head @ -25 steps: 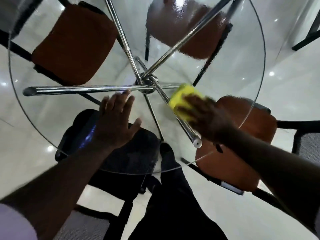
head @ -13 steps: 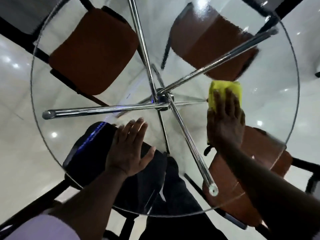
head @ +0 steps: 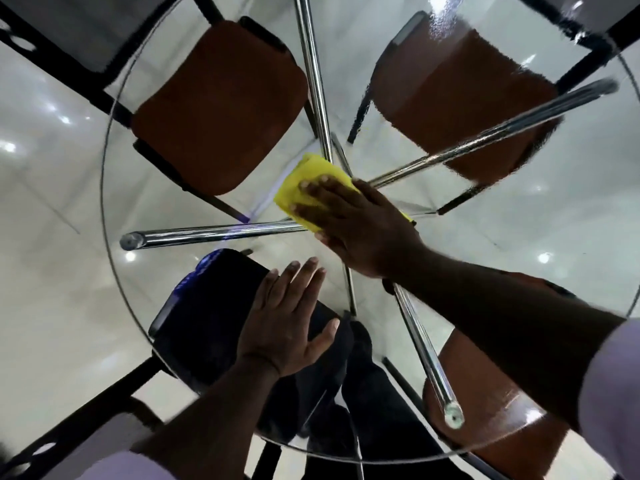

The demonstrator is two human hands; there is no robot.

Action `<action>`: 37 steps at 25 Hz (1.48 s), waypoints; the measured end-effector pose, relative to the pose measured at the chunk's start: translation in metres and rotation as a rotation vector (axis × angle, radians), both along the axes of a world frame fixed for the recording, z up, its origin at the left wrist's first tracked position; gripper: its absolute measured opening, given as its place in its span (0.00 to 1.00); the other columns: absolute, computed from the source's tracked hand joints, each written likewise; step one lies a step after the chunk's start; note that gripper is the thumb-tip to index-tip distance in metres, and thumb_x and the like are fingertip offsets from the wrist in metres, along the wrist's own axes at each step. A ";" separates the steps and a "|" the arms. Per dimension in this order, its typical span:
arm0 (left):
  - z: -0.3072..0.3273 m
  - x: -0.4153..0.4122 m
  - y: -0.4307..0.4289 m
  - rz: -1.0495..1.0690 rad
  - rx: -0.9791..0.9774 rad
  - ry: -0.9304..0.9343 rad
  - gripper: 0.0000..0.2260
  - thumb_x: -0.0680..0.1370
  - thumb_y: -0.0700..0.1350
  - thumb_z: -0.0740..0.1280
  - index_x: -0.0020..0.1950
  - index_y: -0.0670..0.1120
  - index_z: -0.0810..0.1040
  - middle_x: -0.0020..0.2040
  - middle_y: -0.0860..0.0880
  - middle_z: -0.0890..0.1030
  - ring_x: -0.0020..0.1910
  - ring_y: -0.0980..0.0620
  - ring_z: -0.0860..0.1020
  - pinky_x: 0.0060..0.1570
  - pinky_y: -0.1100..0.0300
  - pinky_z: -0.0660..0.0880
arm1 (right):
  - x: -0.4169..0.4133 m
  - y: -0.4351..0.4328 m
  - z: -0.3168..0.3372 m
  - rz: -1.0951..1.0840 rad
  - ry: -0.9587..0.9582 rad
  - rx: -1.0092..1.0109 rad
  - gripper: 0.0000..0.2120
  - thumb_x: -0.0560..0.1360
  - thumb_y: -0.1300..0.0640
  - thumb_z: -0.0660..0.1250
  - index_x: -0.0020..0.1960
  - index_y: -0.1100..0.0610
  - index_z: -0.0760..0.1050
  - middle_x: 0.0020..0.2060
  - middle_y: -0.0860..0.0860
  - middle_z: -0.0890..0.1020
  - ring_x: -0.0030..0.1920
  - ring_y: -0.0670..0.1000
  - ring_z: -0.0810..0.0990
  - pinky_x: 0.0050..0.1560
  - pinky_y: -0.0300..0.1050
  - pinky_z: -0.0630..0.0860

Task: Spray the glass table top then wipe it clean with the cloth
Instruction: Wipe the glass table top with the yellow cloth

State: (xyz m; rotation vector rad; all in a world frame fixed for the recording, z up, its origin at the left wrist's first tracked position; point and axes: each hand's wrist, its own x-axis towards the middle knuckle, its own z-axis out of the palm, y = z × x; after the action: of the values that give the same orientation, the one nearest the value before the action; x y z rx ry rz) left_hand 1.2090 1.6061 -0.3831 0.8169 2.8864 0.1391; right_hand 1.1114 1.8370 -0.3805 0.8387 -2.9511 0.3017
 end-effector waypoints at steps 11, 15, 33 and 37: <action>-0.009 0.000 -0.001 -0.041 -0.005 0.056 0.37 0.78 0.65 0.64 0.82 0.46 0.63 0.84 0.46 0.62 0.80 0.40 0.65 0.78 0.39 0.61 | 0.093 0.154 0.002 -0.708 -0.067 -0.054 0.27 0.89 0.43 0.51 0.87 0.39 0.53 0.88 0.49 0.58 0.86 0.55 0.60 0.79 0.62 0.66; -0.005 0.001 0.001 -0.035 0.007 0.074 0.36 0.78 0.64 0.62 0.81 0.45 0.65 0.81 0.44 0.65 0.77 0.38 0.67 0.76 0.39 0.62 | 0.205 0.085 0.003 -0.673 -0.072 -0.020 0.28 0.87 0.44 0.57 0.86 0.41 0.57 0.87 0.49 0.59 0.86 0.55 0.61 0.79 0.63 0.67; -0.002 0.006 0.171 -0.294 0.122 0.247 0.25 0.82 0.52 0.63 0.78 0.42 0.71 0.80 0.42 0.68 0.77 0.39 0.69 0.77 0.39 0.61 | 0.228 0.217 0.008 -1.267 -0.156 -0.112 0.30 0.87 0.41 0.49 0.87 0.39 0.48 0.89 0.51 0.48 0.88 0.57 0.47 0.81 0.67 0.61; -0.008 -0.002 0.171 -0.257 0.122 0.220 0.27 0.81 0.51 0.64 0.79 0.42 0.70 0.80 0.42 0.68 0.78 0.37 0.68 0.76 0.41 0.62 | 0.239 0.148 0.010 -0.792 -0.109 -0.074 0.28 0.88 0.44 0.56 0.86 0.38 0.55 0.88 0.49 0.54 0.88 0.55 0.54 0.82 0.63 0.61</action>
State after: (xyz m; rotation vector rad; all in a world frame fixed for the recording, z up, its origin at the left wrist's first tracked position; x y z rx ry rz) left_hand 1.2071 1.7774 -0.3909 1.2929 2.9598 0.2107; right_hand 1.3507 1.9852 -0.3709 -0.3859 -3.0446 0.3950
